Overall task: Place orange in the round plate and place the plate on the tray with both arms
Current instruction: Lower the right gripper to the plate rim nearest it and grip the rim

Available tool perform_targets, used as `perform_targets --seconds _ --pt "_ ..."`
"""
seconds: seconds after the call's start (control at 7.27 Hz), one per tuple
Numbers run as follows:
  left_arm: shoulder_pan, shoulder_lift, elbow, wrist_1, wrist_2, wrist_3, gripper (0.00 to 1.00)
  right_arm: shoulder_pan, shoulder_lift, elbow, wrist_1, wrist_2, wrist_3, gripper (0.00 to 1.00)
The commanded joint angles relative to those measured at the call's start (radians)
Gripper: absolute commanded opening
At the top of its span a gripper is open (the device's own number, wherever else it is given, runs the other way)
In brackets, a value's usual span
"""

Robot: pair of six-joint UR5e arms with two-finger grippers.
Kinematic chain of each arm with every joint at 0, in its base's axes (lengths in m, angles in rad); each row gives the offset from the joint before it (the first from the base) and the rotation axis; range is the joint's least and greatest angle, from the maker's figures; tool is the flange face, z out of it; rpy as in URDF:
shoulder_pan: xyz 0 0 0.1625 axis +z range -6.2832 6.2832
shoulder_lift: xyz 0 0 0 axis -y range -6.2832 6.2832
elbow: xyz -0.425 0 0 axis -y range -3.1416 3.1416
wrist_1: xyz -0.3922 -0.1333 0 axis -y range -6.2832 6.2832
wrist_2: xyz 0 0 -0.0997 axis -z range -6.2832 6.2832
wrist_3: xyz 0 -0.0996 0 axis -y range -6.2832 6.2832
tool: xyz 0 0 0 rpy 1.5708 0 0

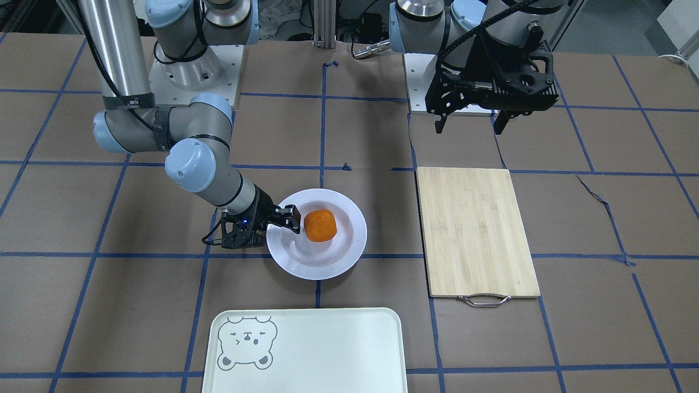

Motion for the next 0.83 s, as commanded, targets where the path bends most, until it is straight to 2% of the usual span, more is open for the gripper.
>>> perform_targets --seconds 0.0,0.14,0.28,0.41,0.69 --pt "0.002 0.000 0.000 0.000 0.000 0.000 1.00 0.000 -0.001 0.000 0.001 -0.008 -0.001 0.28" --pt "0.000 0.000 0.000 0.000 0.000 0.000 1.00 0.002 -0.003 0.002 0.001 -0.008 0.001 0.25" --pt "0.002 -0.002 0.000 0.000 -0.005 0.000 1.00 0.000 -0.012 -0.002 -0.001 -0.008 0.014 0.18" --pt "0.002 0.000 0.000 0.000 -0.005 0.000 1.00 0.000 -0.011 -0.002 0.005 -0.008 0.016 0.07" --pt "0.002 0.000 0.000 0.000 -0.007 0.000 1.00 -0.003 -0.015 -0.020 0.004 -0.003 0.017 0.03"
